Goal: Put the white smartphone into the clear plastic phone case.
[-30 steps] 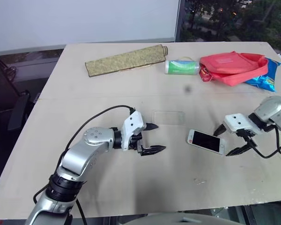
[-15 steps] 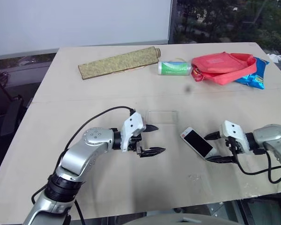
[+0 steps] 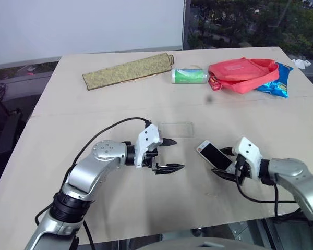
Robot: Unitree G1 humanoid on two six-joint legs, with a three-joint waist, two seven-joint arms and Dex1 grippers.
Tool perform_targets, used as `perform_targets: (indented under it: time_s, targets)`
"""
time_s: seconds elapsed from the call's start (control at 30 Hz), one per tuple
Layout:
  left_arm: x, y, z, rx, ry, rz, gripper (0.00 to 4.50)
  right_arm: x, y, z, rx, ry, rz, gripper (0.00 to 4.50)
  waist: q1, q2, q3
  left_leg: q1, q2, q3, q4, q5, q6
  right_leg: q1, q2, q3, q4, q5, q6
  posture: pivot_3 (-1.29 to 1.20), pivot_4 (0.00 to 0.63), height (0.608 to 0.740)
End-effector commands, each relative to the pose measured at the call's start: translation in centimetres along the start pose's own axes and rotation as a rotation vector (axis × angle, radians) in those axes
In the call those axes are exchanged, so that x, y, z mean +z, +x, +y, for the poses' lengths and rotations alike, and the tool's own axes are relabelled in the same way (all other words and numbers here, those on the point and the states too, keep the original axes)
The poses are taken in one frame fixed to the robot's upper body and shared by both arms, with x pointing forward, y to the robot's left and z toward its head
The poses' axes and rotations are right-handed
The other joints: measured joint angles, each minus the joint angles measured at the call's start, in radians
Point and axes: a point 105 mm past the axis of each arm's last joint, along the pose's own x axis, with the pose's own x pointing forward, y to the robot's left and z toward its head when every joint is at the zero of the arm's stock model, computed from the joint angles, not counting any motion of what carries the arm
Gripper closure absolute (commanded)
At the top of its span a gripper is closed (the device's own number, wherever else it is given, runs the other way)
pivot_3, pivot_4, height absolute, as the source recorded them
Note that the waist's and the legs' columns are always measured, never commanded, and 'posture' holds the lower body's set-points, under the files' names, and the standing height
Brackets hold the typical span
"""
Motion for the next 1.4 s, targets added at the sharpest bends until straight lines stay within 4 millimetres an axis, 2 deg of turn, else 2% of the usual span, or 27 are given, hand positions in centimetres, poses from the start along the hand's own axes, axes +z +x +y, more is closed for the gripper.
perform_targets:
  time_s: [0.03,0.4,0.83,0.87,0.97,1.03,1.17,1.23,1.33,1.4]
  targets:
    - [0.8,0.0,-0.2,-0.023,0.034,-0.026,0.0,-1.0,-0.1,0.0,-0.08,0.015,0.02,0.07,0.001,0.0,0.0,0.0,0.0,0.001,0.0,0.0,0.0,0.0,0.0,0.001,0.0,0.0,0.0,0.0,0.15,0.74]
    - [1.0,0.0,-0.1,-0.042,0.047,-0.02,0.0,-3.0,-1.2,0.2,-0.246,0.161,0.025,0.07,0.012,0.0,0.0,-0.001,-0.001,0.004,0.0,0.0,0.0,-0.001,-0.001,0.004,-0.001,0.0,0.0,0.0,0.15,0.74]
    - [1.2,-0.1,0.1,-0.071,0.066,-0.01,0.0,-5.4,-2.5,1.2,-0.309,0.159,0.076,0.07,0.032,0.0,0.0,-0.003,-0.002,0.003,0.0,0.0,0.0,-0.001,-0.004,0.003,-0.004,0.0,0.0,0.0,0.15,0.74]
    - [1.2,-0.1,0.1,-0.072,0.067,-0.009,0.0,-5.5,-2.5,1.2,-0.31,0.159,0.076,0.57,0.032,0.0,0.0,-0.003,-0.002,0.003,0.0,0.0,0.0,-0.001,-0.004,0.003,-0.005,0.0,0.0,0.0,0.15,0.74]
    - [1.3,-0.1,0.1,-0.075,0.069,-0.008,0.0,-5.7,-2.5,1.2,-0.311,0.156,0.079,1.54,0.032,0.0,0.0,-0.004,-0.003,0.003,-0.001,-0.001,0.0,-0.001,-0.005,0.002,-0.006,0.0,0.001,0.0,0.15,0.74]
    - [1.3,-0.2,0.1,-0.075,0.072,-0.007,0.0,-5.7,-2.4,1.2,-0.308,0.153,0.078,1.55,0.032,0.0,0.0,-0.004,-0.004,0.003,-0.001,-0.001,0.0,-0.001,-0.007,0.001,-0.007,0.0,0.001,0.0,0.15,0.74]
    - [1.4,-0.2,0.3,-0.067,0.079,-0.008,0.0,-5.4,-2.0,0.4,-0.297,0.125,0.058,1.61,0.03,-0.001,-0.001,-0.004,-0.005,0.003,0.0,-0.001,0.0,0.0,-0.009,0.0,-0.007,0.0,0.001,0.0,0.15,0.74]
    - [1.5,-0.2,0.4,-0.063,0.082,-0.011,0.0,-4.8,-1.7,-0.4,-0.286,0.09,0.035,1.92,0.028,-0.002,-0.001,-0.004,-0.005,0.004,0.0,0.0,0.0,0.0,-0.009,0.0,-0.008,0.0,0.001,0.0,0.15,0.74]
    - [1.8,-0.3,0.5,-0.054,0.089,-0.017,0.0,-2.4,-1.0,-2.6,-0.247,0.021,-0.054,1.92,0.023,-0.002,0.0,-0.002,-0.004,0.007,0.001,0.0,0.0,0.0,-0.011,0.0,-0.008,0.0,0.001,0.0,0.15,0.74]
    - [1.9,-0.4,0.7,-0.045,0.091,-0.017,0.0,-0.7,-0.9,-2.9,-0.118,-0.054,-0.094,1.92,0.021,0.0,0.001,-0.002,-0.004,0.011,0.001,0.0,0.0,-0.001,-0.013,-0.001,-0.008,0.0,0.001,0.0,0.15,0.74]
